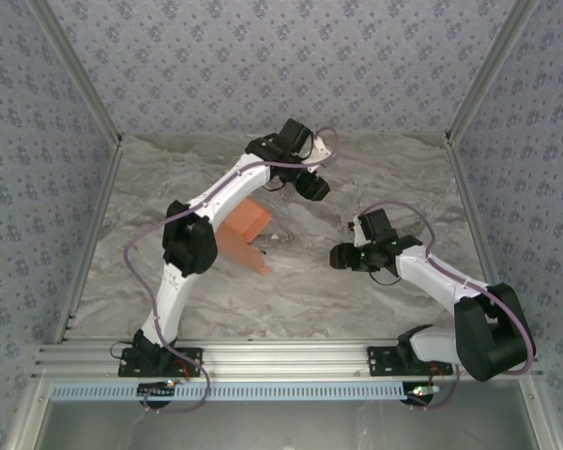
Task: Fold the paper box
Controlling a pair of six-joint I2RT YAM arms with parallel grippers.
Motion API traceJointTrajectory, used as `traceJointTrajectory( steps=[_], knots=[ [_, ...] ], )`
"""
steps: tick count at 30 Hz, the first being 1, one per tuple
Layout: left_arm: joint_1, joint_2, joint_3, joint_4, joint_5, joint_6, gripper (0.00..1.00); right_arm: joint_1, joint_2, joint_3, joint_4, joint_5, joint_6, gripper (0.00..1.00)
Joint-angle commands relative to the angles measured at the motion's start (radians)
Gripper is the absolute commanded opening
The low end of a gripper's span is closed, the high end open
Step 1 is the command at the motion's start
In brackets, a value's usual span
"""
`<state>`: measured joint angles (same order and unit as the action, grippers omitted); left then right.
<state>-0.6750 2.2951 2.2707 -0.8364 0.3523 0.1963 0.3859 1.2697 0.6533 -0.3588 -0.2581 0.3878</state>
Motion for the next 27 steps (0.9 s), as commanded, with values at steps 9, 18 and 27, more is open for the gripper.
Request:
traceJointTrajectory(
  steps=[9,18,27],
  knots=[
    [0.063,-0.251,-0.162,-0.053,-0.19,-0.064,0.64,0.077,-0.01,0.061,0.005,0.035,-0.056,0.62],
    [0.258,-0.717,-0.806,0.112,-0.272,-0.285,0.67,0.238,0.062,0.139,0.151,0.005,-0.08,0.63],
    [0.354,-0.884,-1.011,0.152,-0.302,-0.394,0.68,0.518,0.38,0.246,0.384,-0.072,0.244,0.6]
  ],
)
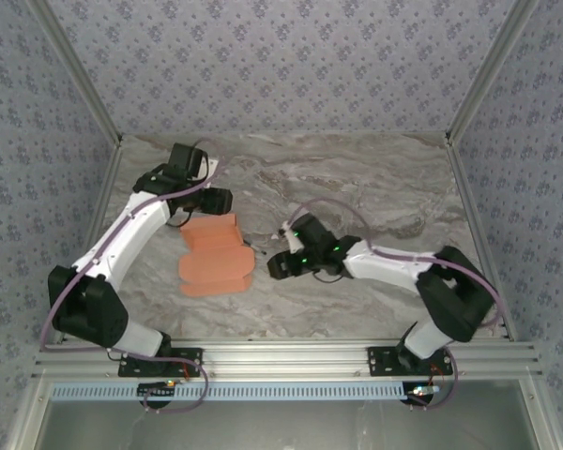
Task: Fold the paper box
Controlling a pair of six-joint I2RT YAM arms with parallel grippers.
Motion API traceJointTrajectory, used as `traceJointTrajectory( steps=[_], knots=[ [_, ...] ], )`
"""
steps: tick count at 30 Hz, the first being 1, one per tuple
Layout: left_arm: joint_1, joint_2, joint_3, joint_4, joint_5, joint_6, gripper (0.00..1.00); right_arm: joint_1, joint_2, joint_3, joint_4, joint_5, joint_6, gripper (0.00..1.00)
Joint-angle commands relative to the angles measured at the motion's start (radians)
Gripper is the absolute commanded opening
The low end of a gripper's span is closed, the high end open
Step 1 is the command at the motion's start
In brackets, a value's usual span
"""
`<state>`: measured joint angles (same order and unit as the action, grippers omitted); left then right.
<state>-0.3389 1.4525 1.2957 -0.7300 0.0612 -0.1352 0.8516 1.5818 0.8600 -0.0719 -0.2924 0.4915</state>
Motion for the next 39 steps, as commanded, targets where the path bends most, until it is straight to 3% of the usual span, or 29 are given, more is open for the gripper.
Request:
traceJointTrajectory(
  steps=[1,10,20,28,34,39],
  knots=[
    [0.018,-0.05,-0.046,0.081,-0.009,-0.065,0.68,0.064,0.092,0.046,0.121,-0.046,0.178,0.59],
    [0.018,-0.087,-0.074,0.093,-0.017,-0.054,0.68,0.149,0.245,0.109,0.161,-0.024,0.271,0.53],
    [0.02,-0.118,-0.099,0.094,-0.023,-0.038,0.68,0.152,0.309,0.152,0.168,0.014,0.273,0.23],
    [0.02,-0.143,-0.095,0.102,-0.015,-0.037,0.68,0.128,0.223,0.17,0.107,0.033,0.228,0.06],
    [0.018,-0.19,-0.078,0.127,0.013,-0.043,0.68,0.089,0.08,0.173,0.01,0.02,0.171,0.01],
    [0.007,-0.231,-0.059,0.152,0.063,-0.057,0.68,0.033,-0.052,0.203,-0.194,0.025,0.067,0.0]
  ],
)
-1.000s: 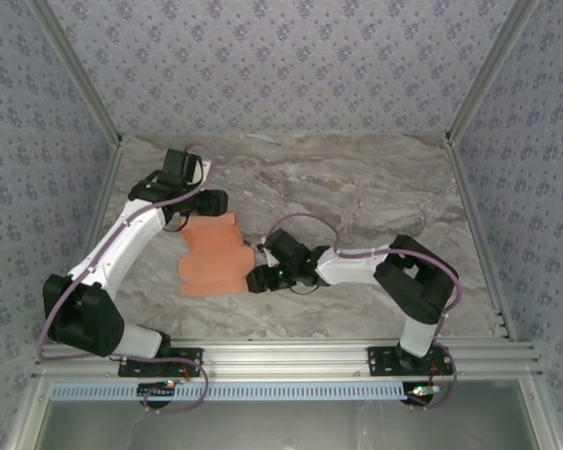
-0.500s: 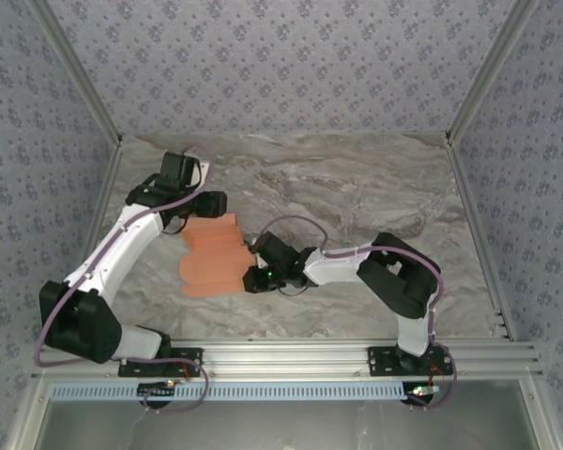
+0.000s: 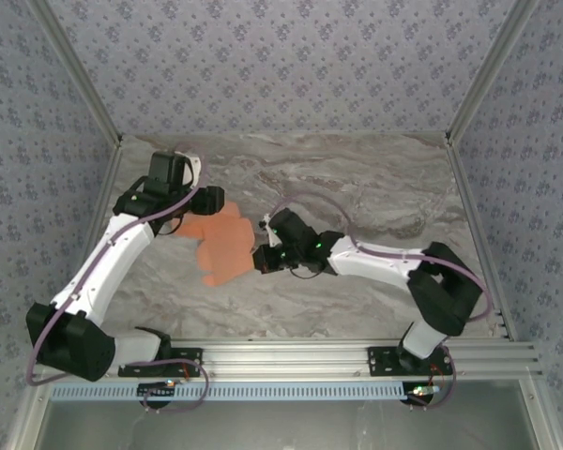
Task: Fold the paper box
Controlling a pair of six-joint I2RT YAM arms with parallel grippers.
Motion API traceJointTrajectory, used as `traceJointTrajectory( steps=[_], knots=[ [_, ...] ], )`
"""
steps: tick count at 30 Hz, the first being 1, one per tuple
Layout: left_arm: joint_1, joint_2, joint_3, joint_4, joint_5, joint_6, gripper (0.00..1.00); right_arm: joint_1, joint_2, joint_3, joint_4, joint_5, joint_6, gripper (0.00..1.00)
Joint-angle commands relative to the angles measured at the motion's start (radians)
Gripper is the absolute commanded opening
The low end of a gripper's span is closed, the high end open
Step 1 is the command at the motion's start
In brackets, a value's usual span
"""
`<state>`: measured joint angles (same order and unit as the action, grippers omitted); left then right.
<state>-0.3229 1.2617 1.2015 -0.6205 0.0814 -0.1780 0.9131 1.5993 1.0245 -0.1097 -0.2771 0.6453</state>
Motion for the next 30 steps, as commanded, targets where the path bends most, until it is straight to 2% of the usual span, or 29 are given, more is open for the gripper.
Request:
traceJointTrajectory(
  steps=[1,9,15,18,21,30],
  knots=[
    [-0.019,-0.05,0.041,0.046,0.051,-0.009,0.68,-0.05,-0.092,0.045,-0.212,0.003,-0.112,0.0],
    [-0.168,-0.083,0.065,0.048,0.047,0.17,0.71,-0.261,-0.271,0.073,-0.535,-0.061,-0.3,0.0],
    [-0.252,0.021,0.134,0.003,0.053,0.34,0.72,-0.389,-0.348,0.196,-0.779,-0.081,-0.457,0.0],
    [-0.272,0.082,0.183,-0.032,0.113,0.432,0.72,-0.443,-0.363,0.251,-0.882,-0.084,-0.508,0.0],
    [-0.287,0.131,0.224,-0.049,0.191,0.497,0.72,-0.464,-0.369,0.293,-0.967,-0.071,-0.526,0.0],
    [-0.323,0.178,0.297,-0.089,0.177,0.573,0.71,-0.481,-0.374,0.411,-1.117,0.077,-0.612,0.0]
  ],
)
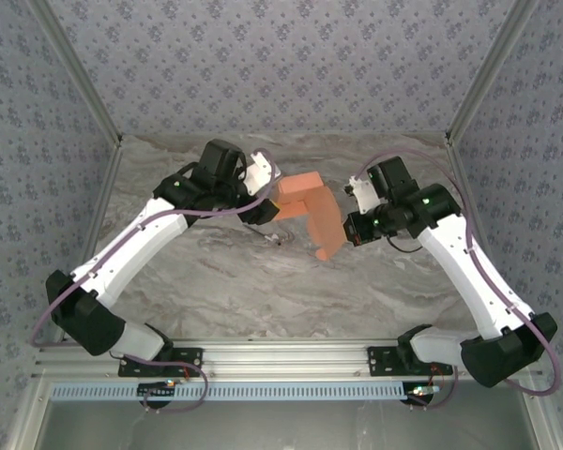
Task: Fold the paper box
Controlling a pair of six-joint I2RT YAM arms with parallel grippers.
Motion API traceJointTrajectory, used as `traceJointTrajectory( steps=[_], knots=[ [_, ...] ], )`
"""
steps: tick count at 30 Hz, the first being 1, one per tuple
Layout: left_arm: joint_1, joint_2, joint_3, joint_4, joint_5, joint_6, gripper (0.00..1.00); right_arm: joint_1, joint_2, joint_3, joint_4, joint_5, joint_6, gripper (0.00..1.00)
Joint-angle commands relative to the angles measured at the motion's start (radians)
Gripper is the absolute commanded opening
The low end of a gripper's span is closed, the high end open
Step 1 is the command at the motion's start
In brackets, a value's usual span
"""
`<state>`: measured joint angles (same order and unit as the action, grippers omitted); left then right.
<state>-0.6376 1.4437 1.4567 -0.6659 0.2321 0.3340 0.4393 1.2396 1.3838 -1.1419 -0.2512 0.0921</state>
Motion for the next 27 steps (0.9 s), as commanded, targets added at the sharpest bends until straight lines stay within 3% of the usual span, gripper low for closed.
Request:
traceJointTrajectory(
  steps=[1,9,20,27],
  knots=[
    [-0.015,0.0,0.053,-0.054,0.029,0.077,0.72,-0.007,-0.015,0.057,-0.087,0.056,-0.067,0.0],
    [-0.038,0.12,0.212,-0.189,0.108,0.154,0.72,-0.007,-0.015,0.084,-0.076,0.066,-0.092,0.0],
    [-0.055,0.257,0.328,-0.228,0.144,0.163,0.7,-0.007,-0.015,0.093,-0.07,0.058,-0.092,0.0],
    [-0.057,0.282,0.372,-0.234,0.05,0.165,0.67,-0.008,-0.019,0.088,-0.086,0.069,-0.098,0.0]
  ],
)
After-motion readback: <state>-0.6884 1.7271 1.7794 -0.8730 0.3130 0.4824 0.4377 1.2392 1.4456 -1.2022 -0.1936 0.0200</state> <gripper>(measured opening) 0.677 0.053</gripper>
